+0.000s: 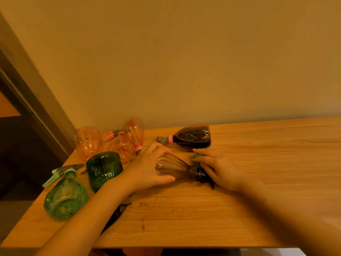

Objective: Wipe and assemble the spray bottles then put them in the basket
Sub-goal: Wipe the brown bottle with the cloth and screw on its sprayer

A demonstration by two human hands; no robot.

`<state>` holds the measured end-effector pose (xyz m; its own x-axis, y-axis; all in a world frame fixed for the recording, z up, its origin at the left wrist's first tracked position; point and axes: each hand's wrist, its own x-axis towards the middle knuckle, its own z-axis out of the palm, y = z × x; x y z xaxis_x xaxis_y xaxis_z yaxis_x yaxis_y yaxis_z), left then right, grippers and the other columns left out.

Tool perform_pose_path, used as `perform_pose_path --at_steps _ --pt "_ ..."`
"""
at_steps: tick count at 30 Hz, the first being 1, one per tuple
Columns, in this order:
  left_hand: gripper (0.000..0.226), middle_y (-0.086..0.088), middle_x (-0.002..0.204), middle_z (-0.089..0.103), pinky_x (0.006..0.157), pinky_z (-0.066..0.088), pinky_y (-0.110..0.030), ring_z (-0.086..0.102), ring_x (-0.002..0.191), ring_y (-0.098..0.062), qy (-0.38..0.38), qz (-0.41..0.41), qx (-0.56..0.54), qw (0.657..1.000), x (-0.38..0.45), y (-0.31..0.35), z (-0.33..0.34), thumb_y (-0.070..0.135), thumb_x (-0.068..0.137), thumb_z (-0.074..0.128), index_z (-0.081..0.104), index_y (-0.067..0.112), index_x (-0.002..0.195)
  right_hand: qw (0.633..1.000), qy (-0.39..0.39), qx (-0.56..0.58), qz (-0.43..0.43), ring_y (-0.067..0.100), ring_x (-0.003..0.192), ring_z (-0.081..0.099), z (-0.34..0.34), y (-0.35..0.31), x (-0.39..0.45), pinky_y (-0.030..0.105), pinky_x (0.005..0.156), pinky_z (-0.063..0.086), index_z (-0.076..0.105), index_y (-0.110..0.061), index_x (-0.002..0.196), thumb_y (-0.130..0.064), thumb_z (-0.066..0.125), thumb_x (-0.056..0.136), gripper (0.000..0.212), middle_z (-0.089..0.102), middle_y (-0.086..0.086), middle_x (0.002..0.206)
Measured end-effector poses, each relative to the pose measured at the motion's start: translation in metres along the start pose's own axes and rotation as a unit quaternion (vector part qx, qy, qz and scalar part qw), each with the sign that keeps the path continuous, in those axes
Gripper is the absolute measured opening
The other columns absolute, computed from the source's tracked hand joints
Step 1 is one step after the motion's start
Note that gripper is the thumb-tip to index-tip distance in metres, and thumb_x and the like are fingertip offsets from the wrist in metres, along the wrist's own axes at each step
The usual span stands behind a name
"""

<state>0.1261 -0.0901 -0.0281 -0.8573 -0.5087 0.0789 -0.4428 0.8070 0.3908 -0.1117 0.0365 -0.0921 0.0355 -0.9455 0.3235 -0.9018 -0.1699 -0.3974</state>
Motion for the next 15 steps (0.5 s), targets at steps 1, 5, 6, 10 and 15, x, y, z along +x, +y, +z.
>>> perform_pose_path --at_steps 1,5,6,10,15 --pt "0.069 0.023 0.124 0.028 0.092 0.03 -0.024 0.027 0.12 -0.002 0.004 0.001 -0.004 1.0 0.0 0.001 0.001 0.063 0.066 0.069 0.041 0.041 0.125 1.0 -0.003 0.009 0.006 0.014 0.131 0.042 -0.001 0.003 -0.001 0.029 0.108 0.035 0.058 -0.022 0.129 -0.019 0.049 0.096 0.034 0.042 -0.002 0.146" --pt "0.065 0.022 0.125 0.029 0.093 0.029 -0.024 0.024 0.117 0.0 0.012 -0.001 -0.003 1.0 0.001 0.001 0.002 0.054 0.07 0.073 0.042 0.04 0.126 0.999 -0.002 0.032 0.02 0.01 0.132 0.04 -0.006 0.011 -0.015 0.03 0.108 0.035 0.052 -0.026 0.134 -0.02 0.048 0.096 0.039 0.038 -0.008 0.147" --pt "0.065 0.021 0.125 0.03 0.094 0.03 -0.024 0.026 0.117 0.0 0.011 -0.001 -0.004 1.0 0.001 0.0 0.002 0.054 0.07 0.073 0.043 0.04 0.125 0.999 0.002 0.037 0.027 0.01 0.132 0.04 -0.006 0.013 -0.02 0.029 0.109 0.035 0.051 -0.026 0.134 -0.018 0.05 0.096 0.039 0.038 -0.009 0.146" --pt "0.066 0.019 0.127 0.032 0.095 0.031 -0.024 0.029 0.118 -0.002 0.011 -0.003 -0.009 1.0 0.001 0.0 0.002 0.054 0.07 0.074 0.043 0.039 0.126 0.996 0.011 0.037 0.081 0.011 0.134 0.038 -0.011 0.023 -0.044 0.03 0.111 0.034 0.051 -0.026 0.134 -0.016 0.054 0.094 0.041 0.034 -0.011 0.147" --pt "0.073 0.022 0.123 0.03 0.095 0.032 -0.025 0.029 0.117 -0.001 0.003 0.0 -0.001 1.0 0.001 0.0 0.001 0.07 0.06 0.063 0.041 0.042 0.124 0.994 0.045 0.052 0.085 0.011 0.132 0.041 -0.015 0.014 -0.056 0.036 0.108 0.04 0.052 -0.029 0.131 -0.016 0.056 0.093 0.041 0.039 -0.009 0.145"
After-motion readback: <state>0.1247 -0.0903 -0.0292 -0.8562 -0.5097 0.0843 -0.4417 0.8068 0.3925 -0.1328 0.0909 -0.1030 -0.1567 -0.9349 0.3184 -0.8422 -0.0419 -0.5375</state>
